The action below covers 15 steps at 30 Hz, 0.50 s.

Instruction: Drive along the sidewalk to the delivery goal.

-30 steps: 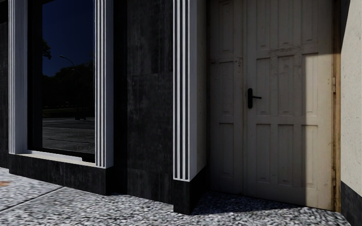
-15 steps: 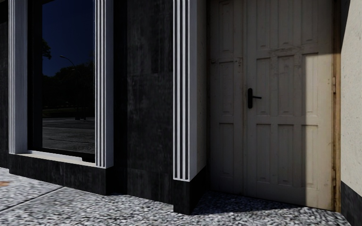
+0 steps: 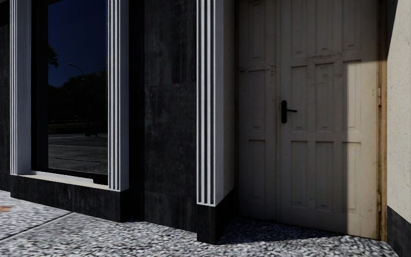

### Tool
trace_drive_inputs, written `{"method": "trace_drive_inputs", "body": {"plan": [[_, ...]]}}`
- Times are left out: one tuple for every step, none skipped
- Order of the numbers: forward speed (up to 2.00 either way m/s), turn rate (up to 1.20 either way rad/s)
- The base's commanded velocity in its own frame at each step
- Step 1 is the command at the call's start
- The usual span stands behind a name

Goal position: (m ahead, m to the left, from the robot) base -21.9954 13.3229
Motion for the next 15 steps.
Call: {"method": "trace_drive_inputs", "body": {"plan": [[0.00,0.08],[0.00,0.33],[0.00,0.33],[0.00,0.62],[0.00,0.87],[0.00,0.98],[0.00,1.03],[0.00,1.03],[0.00,1.05],[0.00,1.11],[0.00,1.20],[0.00,1.20],[0.00,1.20],[0.00,1.20],[0.00,1.20]]}}
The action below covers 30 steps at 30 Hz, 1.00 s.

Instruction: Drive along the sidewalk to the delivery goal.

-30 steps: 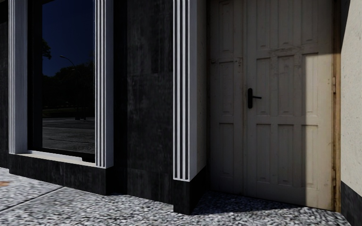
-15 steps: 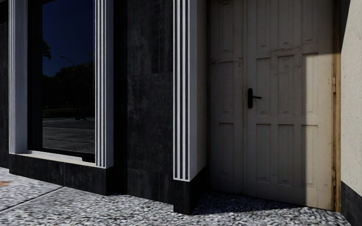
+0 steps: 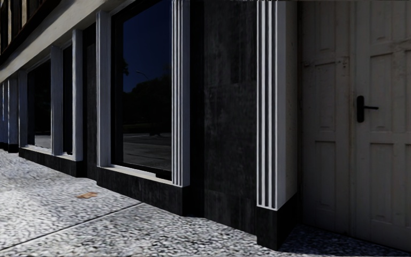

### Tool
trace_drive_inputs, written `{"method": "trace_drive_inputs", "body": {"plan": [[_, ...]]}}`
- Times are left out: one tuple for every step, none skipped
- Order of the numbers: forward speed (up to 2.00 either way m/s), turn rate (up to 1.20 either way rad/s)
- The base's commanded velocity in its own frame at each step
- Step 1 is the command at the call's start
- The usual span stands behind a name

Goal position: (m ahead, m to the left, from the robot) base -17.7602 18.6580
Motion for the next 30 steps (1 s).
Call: {"method": "trace_drive_inputs", "body": {"plan": [[0.00,1.20],[0.00,1.20],[0.00,1.20],[0.00,1.20],[0.00,1.20],[0.00,1.20],[0.00,1.20],[0.00,1.20],[0.00,1.20],[0.00,1.20],[0.00,1.20],[0.00,1.20],[0.00,1.20],[0.00,1.20],[0.00,1.20],[0.00,1.20],[0.00,1.15],[0.00,0.00],[0.00,0.00],[0.00,0.00],[0.00,0.00],[0.00,0.00],[0.00,0.00],[0.18,0.00],[0.62,0.00],[1.35,0.00],[1.35,0.00],[1.70,0.00],[2.00,0.00],[2.00,0.00]]}}
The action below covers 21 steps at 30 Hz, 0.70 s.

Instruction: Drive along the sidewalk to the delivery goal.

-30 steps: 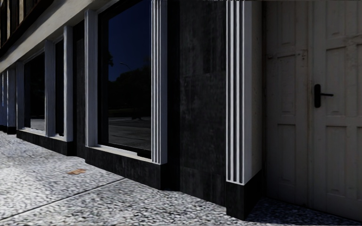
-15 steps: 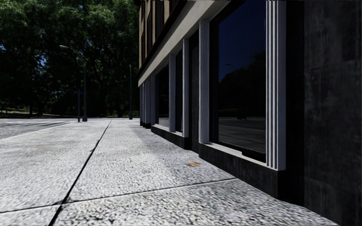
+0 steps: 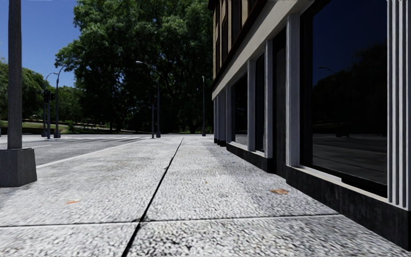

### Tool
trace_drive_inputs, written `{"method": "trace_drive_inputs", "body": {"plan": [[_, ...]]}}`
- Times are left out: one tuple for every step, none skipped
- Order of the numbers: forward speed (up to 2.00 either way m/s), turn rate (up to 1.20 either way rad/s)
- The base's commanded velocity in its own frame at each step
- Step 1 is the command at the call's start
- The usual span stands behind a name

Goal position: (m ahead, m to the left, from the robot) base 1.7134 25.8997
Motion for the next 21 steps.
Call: {"method": "trace_drive_inputs", "body": {"plan": [[2.00,0.00],[2.00,0.00],[2.00,0.00],[2.00,0.00],[2.00,0.00],[2.00,0.00],[2.00,0.00],[2.00,0.00],[2.00,0.00],[2.00,0.00],[2.00,0.00],[2.00,0.00],[2.00,0.00],[2.00,0.00],[2.00,0.00],[2.00,0.00],[2.00,0.00],[2.00,0.00],[2.00,0.00],[2.00,0.00],[2.00,0.00]]}}
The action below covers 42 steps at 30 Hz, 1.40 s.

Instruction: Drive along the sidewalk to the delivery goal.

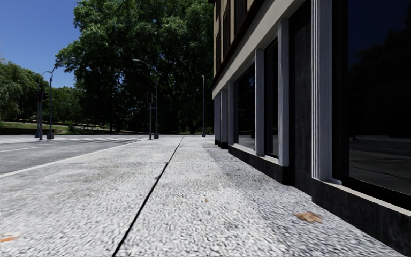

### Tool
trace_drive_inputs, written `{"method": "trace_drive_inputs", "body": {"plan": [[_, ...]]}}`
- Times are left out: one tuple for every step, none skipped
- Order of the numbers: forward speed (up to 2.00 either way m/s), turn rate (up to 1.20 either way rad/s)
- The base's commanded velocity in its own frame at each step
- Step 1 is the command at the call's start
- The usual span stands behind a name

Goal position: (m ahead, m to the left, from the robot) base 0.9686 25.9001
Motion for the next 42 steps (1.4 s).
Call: {"method": "trace_drive_inputs", "body": {"plan": [[2.00,0.00],[2.00,0.00],[2.00,0.00],[2.00,0.00],[2.00,0.00],[2.00,0.00],[2.00,0.00],[2.00,0.00],[2.00,0.00],[2.00,0.00],[2.00,0.00],[2.00,0.00],[2.00,0.00],[2.00,0.00],[2.00,0.00],[2.00,0.00],[2.00,0.00],[2.00,0.00],[2.00,0.00],[2.00,0.00],[2.00,0.00],[2.00,0.00],[2.00,0.00],[2.00,0.00],[2.00,0.00],[2.00,0.00],[2.00,0.00],[2.00,0.00],[2.00,0.00],[2.00,0.00],[2.00,0.00],[2.00,0.00],[2.00,0.00],[2.00,0.00],[2.00,0.00],[2.00,0.00],[2.00,0.00],[2.00,0.00],[2.00,0.00],[2.00,0.00],[2.00,0.00],[2.00,0.00]]}}
